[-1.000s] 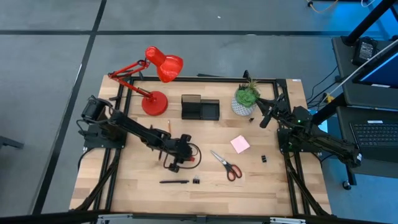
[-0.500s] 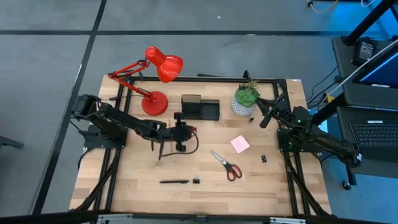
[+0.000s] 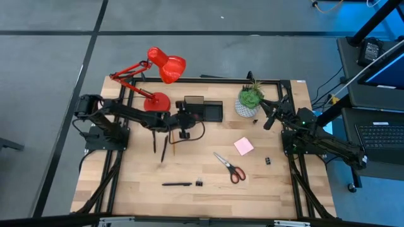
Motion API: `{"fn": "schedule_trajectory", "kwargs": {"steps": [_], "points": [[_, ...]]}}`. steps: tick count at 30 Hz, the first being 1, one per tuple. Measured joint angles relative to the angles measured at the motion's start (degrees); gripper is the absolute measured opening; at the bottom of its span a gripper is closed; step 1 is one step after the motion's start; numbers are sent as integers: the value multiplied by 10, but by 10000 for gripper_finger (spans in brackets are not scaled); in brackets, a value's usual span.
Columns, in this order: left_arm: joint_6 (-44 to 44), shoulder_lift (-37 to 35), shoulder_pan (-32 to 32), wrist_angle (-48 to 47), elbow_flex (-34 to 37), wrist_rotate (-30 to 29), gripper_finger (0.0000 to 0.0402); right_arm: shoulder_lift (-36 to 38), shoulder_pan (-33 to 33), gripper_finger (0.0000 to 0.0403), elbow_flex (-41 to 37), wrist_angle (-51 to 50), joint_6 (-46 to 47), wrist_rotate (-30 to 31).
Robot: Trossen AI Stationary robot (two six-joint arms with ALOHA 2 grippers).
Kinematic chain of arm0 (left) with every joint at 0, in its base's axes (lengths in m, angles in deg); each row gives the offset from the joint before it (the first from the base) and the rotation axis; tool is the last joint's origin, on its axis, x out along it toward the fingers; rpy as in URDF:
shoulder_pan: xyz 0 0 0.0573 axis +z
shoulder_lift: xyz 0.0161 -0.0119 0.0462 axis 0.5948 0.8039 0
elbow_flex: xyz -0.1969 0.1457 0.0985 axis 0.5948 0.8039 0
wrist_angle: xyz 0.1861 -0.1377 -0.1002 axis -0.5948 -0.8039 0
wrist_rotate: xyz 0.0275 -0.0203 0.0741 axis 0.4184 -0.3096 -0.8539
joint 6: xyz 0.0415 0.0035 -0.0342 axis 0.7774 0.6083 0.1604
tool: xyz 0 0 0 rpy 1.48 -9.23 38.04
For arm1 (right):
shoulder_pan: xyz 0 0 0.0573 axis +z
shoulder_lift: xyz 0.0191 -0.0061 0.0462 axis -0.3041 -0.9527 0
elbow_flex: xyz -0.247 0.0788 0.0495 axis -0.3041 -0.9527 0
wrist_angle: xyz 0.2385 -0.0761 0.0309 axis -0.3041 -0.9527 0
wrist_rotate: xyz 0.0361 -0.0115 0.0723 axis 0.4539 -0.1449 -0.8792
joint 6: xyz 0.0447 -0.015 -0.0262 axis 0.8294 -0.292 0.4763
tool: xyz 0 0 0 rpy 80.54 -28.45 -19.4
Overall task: Pick and place office supplies into organizer
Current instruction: Put the eraser into the desk organizer
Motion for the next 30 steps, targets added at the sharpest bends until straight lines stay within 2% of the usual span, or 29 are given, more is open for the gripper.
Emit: {"fn": "schedule_trajectory", "kwargs": {"steps": [7, 14, 25, 30], "points": [[-5, 0, 30, 0, 0, 57, 93, 0, 0, 80, 0, 0, -1, 0], [-6, 8, 48, -3, 0, 66, 93, 0, 0, 80, 0, 0, -1, 0], [-4, 84, 68, 37, 1, 65, 93, 0, 0, 80, 0, 0, -1, 0], [-4, 93, 73, 45, 1, 65, 93, 0, 0, 80, 0, 0, -1, 0]]}}
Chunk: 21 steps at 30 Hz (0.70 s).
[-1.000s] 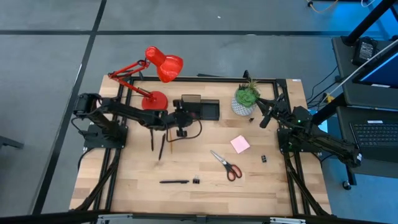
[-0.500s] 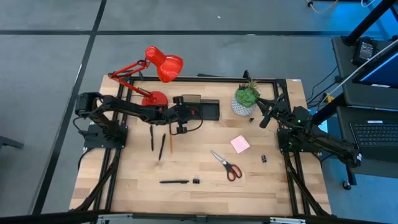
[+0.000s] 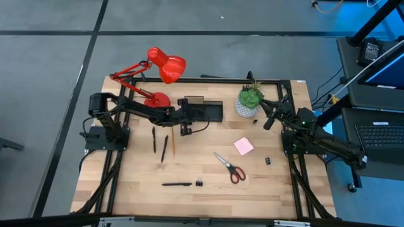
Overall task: Pick and place office supplies into organizer
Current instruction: Put the eraser into the desk organizer, then put the pencil into the desk organizer
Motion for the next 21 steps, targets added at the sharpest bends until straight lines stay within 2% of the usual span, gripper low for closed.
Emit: {"fn": "schedule_trajectory", "kwargs": {"steps": [21], "points": [[0, 0, 1, -1, 0, -1, 118, 0, 0, 80, 0, 0, 0, 0]]}}
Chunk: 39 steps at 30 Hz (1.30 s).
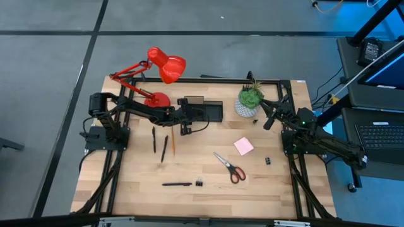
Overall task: Pick and place office supplies into organizer
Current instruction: Put the pencil into the desk organizer
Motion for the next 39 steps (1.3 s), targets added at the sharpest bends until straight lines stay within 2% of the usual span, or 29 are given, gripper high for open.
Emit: {"fn": "schedule_trajectory", "kwargs": {"steps": [7, 15, 25, 32, 39], "points": [[3, -1, -3, 0, 0, -4, 123, 0, 0, 80, 0, 0, 0, 0], [19, -46, -46, -2, 0, -64, 121, 0, 0, 80, 0, 0, 0, 0], [-201, -102, -114, -29, 0, -63, 117, 0, 0, 80, 0, 0, 0, 0], [-371, -109, -139, -169, 0, -78, 116, 0, 0, 80, 0, 0, 0, 0], [-537, -108, -138, -301, 0, -65, 116, 0, 0, 80, 0, 0, 0, 0]]}}
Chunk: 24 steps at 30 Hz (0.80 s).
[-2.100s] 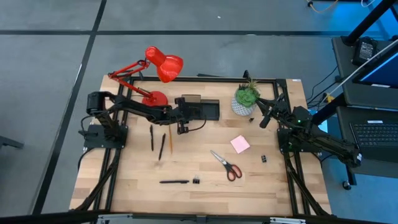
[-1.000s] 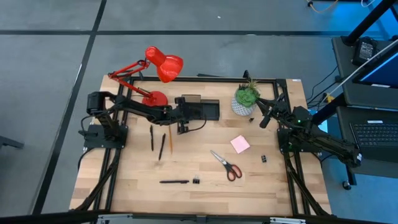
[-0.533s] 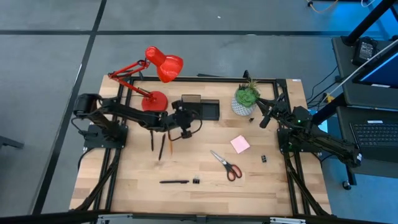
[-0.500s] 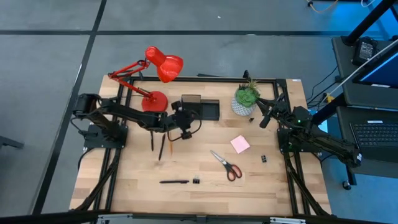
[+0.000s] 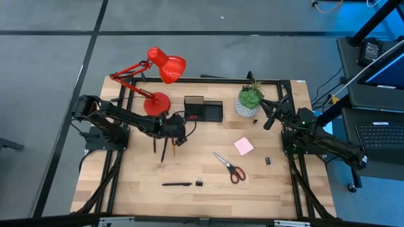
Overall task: Pick and place office supplies into organizer
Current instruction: Put the pencil into the desk organizer
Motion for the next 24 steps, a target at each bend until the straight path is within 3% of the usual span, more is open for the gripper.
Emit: {"fn": "schedule_trajectory", "kwargs": {"steps": [8, 17, 24], "points": [[-182, 0, 49, -60, 0, 72, 116, 0, 0, 80, 0, 5, 0, 0], [-232, 0, 111, -62, 0, 84, 116, 0, 0, 80, 0, 8, 1, 0], [-270, 0, 139, -63, 0, 171, 116, 0, 0, 80, 0, 7, 2, 0]]}}
